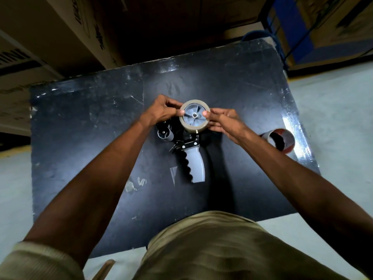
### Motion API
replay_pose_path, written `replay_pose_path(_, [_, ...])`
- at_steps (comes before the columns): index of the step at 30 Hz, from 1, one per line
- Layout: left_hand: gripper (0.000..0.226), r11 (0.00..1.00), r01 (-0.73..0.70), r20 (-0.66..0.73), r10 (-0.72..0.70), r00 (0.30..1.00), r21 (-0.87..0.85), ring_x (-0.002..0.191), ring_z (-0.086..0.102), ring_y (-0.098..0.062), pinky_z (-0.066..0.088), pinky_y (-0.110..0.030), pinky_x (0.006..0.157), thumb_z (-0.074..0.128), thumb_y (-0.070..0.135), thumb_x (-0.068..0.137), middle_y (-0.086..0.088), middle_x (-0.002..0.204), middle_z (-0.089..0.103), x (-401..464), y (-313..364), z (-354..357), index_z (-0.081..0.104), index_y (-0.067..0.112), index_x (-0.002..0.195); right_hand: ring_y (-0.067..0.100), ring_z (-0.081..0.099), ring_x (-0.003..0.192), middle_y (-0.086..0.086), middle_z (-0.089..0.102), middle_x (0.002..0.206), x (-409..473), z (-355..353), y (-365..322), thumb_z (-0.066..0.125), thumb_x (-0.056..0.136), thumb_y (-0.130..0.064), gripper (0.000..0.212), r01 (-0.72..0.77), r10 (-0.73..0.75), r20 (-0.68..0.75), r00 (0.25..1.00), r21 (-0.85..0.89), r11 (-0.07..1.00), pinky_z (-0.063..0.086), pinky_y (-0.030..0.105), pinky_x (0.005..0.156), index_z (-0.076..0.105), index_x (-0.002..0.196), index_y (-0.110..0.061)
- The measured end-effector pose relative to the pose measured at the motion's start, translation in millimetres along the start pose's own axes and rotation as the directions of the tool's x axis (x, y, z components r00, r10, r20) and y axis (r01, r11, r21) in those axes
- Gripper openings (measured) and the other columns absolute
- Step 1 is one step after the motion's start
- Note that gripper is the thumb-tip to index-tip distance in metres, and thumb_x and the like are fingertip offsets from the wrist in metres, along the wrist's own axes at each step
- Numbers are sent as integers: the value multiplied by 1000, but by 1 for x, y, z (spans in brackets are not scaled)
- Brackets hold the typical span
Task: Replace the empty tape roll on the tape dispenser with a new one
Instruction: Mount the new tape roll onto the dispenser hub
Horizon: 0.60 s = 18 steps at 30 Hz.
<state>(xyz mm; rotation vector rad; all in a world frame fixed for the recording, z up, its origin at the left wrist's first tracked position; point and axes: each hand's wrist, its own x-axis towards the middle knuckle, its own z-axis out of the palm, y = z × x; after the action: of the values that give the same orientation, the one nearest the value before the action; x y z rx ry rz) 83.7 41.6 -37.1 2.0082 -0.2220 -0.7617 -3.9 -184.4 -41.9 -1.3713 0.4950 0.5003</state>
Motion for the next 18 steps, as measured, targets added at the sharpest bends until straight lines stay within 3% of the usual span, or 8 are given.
replay_pose_path(4, [38, 999, -27, -7, 27, 1000, -31, 66, 66, 5, 53, -11, 71, 73, -5, 81, 21, 69, 72, -1, -5, 3, 65, -8, 117, 22, 71, 97, 15, 75, 110, -3, 2, 4, 72, 92, -21, 27, 27, -27, -28, 999, 10, 1000, 57, 33, 95, 72, 117, -11])
replay_pose_path(7, [38, 999, -30, -34, 28, 999, -38, 66, 66, 6, 52, -10, 71, 72, -5, 82, 22, 68, 72, 0, -8, 6, 64, -5, 119, 21, 72, 96, 12, 75, 108, -1, 4, 8, 73, 92, -19, 20, 58, -57, -44, 997, 30, 998, 58, 34, 94, 74, 111, -16])
replay_pose_path(9, [37, 998, -49, -33, 47, 998, -37, 68, 65, 7, 51, -9, 72, 72, -4, 83, 24, 70, 71, 0, -11, 7, 64, -5, 119, 21, 74, 98, 9, 73, 116, 2, 5, 10, 75, 90, -17, 35, 58, -54, -63, 997, 59, 997, 59, 34, 93, 68, 124, -14])
replay_pose_path(11, [37, 997, -71, -27, 70, 997, -39, 71, 65, 8, 52, -10, 76, 71, -4, 84, 25, 74, 72, 0, -13, 8, 64, -3, 120, 25, 72, 107, 11, 66, 132, 5, 5, 12, 78, 88, -18, 65, 41, -34, -97, 995, 72, 997, 57, 41, 97, 50, 145, -8])
replay_pose_path(13, [37, 997, -71, -31, 70, 997, -34, 74, 65, 8, 52, -11, 78, 71, -3, 84, 25, 77, 73, 0, -16, 9, 65, 1, 121, 26, 71, 110, 12, 63, 138, 5, 7, 14, 79, 86, -21, 75, 40, -34, -120, 992, 53, 998, 55, 44, 100, 43, 150, -8])
replay_pose_path(15, [36, 998, -58, -47, 56, 997, -39, 75, 65, 9, 52, -13, 80, 71, -1, 85, 18, 85, 74, -4, -15, 11, 66, 4, 120, 26, 71, 112, 13, 63, 137, 2, 8, 15, 80, 85, -23, 73, 49, -41, -129, 991, 60, 997, 56, 43, 99, 46, 148, -8])
replay_pose_path(18, [35, 998, -56, -75, 55, 996, -18, 69, 62, 13, 49, -8, 74, 68, -3, 87, -5, 102, 70, -11, -6, 14, 64, -7, 121, 26, 71, 111, 16, 69, 128, -4, 10, 13, 81, 85, -24, 57, 72, -63, -121, 991, 71, 995, 57, 42, 97, 60, 136, -7])
